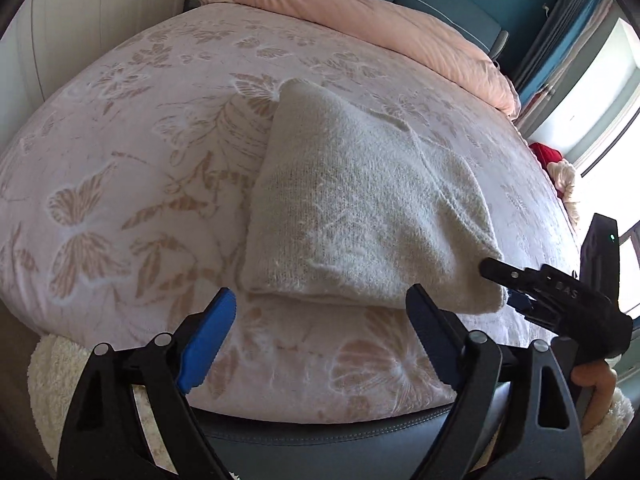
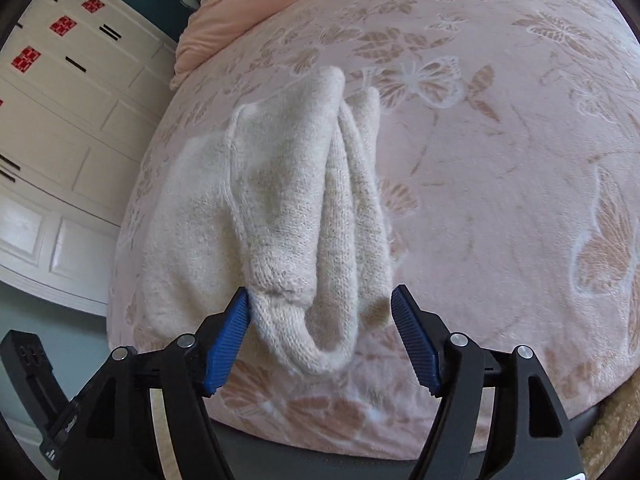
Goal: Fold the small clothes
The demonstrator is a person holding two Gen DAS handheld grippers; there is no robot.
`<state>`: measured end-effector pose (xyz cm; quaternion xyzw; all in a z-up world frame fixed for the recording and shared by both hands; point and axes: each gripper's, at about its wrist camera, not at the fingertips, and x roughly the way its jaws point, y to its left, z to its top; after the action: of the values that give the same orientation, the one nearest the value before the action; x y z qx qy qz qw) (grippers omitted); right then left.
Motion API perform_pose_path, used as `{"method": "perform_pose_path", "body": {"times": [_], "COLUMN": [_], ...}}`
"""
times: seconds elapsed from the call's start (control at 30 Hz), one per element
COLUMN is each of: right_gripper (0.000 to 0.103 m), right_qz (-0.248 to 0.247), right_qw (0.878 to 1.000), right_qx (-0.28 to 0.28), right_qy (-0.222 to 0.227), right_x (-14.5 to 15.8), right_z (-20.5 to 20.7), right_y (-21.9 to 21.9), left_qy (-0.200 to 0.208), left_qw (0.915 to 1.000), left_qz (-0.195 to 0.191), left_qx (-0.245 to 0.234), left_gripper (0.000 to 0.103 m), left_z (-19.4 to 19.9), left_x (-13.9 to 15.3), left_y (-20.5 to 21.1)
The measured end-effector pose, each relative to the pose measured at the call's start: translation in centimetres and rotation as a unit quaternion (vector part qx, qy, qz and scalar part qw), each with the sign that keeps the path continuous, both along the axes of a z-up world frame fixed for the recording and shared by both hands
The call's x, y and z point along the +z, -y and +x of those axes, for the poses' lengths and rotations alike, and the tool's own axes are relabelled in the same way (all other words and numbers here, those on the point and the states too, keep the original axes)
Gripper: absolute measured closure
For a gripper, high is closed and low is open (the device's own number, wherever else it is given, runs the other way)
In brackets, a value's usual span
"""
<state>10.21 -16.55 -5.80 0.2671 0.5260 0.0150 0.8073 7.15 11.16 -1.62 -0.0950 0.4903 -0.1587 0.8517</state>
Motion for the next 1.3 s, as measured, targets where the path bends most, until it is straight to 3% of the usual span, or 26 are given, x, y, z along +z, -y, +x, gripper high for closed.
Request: {"method": "perform_pose_path", "body": {"times": [0.07, 0.1, 0.17, 0.23, 0.27, 0.3, 0.37, 0.4, 0.5, 0.57, 0.63, 0.73, 0.8, 0.87, 0.9, 0.93, 1.0, 1.1, 1.17, 1.2, 1.23, 1.3], "right_gripper": [0.070, 0.079, 0.084, 0.085, 0.085, 0.083, 0.080, 0.075, 0.051, 0.044, 0.028, 0.019, 0.019, 0.048, 0.060, 0.068, 0.072, 0.072, 0.068, 0.064, 0.056, 0.055], "right_qz": [-0.031, -0.037, -0.040, -0.058, -0.067, -0.076, -0.103, -0.106, -0.043, -0.027, -0.042, -0.034, 0.021, 0.085, 0.073, 0.067, 0.069, 0.035, 0.014, 0.025, 0.043, 0.036], "right_qw": [0.999, 0.998, 0.994, 0.988, 0.988, 0.989, 0.992, 0.992, 0.999, 0.998, 0.998, 0.999, 1.000, 0.996, 0.997, 0.997, 0.995, 0.994, 0.999, 1.000, 0.999, 0.997], "right_qx": [0.020, 0.025, 0.034, 0.046, 0.049, 0.048, 0.062, 0.067, 0.007, -0.011, -0.006, -0.008, -0.016, -0.014, -0.016, -0.011, -0.003, -0.010, -0.005, -0.005, -0.022, -0.050], "right_qy": [0.020, 0.035, 0.094, 0.133, 0.133, 0.114, 0.031, -0.006, 0.031, 0.049, 0.056, 0.030, -0.013, -0.008, -0.002, 0.020, 0.078, 0.104, 0.037, -0.005, 0.008, 0.037], "right_x": [1.2, 2.4, 6.4, 9.3, 9.4, 8.2, 2.9, 0.2, 1.0, 2.4, 2.8, 0.9, -1.9, -2.7, -1.8, -0.3, 3.0, 4.4, 0.2, -2.4, -2.7, -0.1], "right_z": [0.8, 1.1, 0.9, 0.6, 0.7, 1.0, 2.1, 2.2, 0.5, 0.2, 1.0, 3.3, 4.8, 5.6, 5.6, 5.4, 4.2, 2.3, 2.6, 2.5, 1.9, 0.7], "right_y": [-0.8, -0.9, -1.0, -0.9, -0.7, -0.4, 0.2, 0.5, 2.4, 3.0, 3.2, 3.5, 3.7, 3.4, 3.2, 2.9, 3.1, 4.2, 5.0, 5.4, 6.0, 6.5], "left_qy": [0.000, 0.000, 0.002, 0.007, 0.007, 0.004, -0.005, -0.012, -0.028, -0.020, -0.015, -0.021, -0.040, -0.073, -0.087, -0.100, -0.086, -0.051, -0.059, -0.070, -0.075, -0.047], "left_qw": [0.9998, 0.9994, 0.9985, 0.9986, 0.9985, 0.9982, 0.9975, 0.9970, 0.9961, 0.9981, 0.9997, 0.9992, 0.9978, 0.9949, 0.9928, 0.9918, 0.9926, 0.9942, 0.9946, 0.9955, 0.9964, 0.9986], "left_qz": [0.020, 0.034, 0.054, 0.051, 0.054, 0.059, 0.071, 0.076, 0.083, 0.057, 0.003, -0.029, -0.051, -0.067, -0.081, -0.077, -0.083, -0.094, -0.080, -0.054, -0.022, -0.003], "left_qx": [-0.005, -0.007, -0.007, -0.011, -0.009, -0.007, -0.002, 0.002, 0.004, 0.011, 0.017, 0.020, 0.011, 0.020, 0.017, 0.021, 0.024, -0.011, -0.030, -0.033, -0.033, -0.025], "left_gripper": [0.018, 0.019, 0.019, 0.018, 0.018, 0.018, 0.018, 0.018, 0.019, 0.018, 0.015, 0.011, 0.010, 0.013, 0.028, 0.030, 0.044, 0.045, 0.045, 0.043, 0.042, 0.039], "left_z": [0.2, 0.3, 0.4, 0.4, 0.5, 0.7, 1.2, 1.5, 2.1, 1.9, 2.2, 4.4, 6.4, 8.2, 9.0, 9.5, 9.6, 8.8, 8.9, 9.0, 8.9, 7.9], "left_x": [-0.5, -0.7, -0.9, -0.8, -0.9, -1.1, -1.9, -2.4, -3.4, -2.7, -1.8, -1.5, -2.3, -3.9, -4.6, -4.8, -3.4, -1.3, -2.3, -3.4, -4.5, -4.2], "left_y": [0.5, 0.6, 0.6, 0.1, -0.1, -0.2, -0.2, -0.1, 0.0, -0.7, -1.4, -0.8, 0.0, 0.8, 1.1, 1.5, 1.9, 2.7, 4.0, 4.9, 5.7, 6.2]}}
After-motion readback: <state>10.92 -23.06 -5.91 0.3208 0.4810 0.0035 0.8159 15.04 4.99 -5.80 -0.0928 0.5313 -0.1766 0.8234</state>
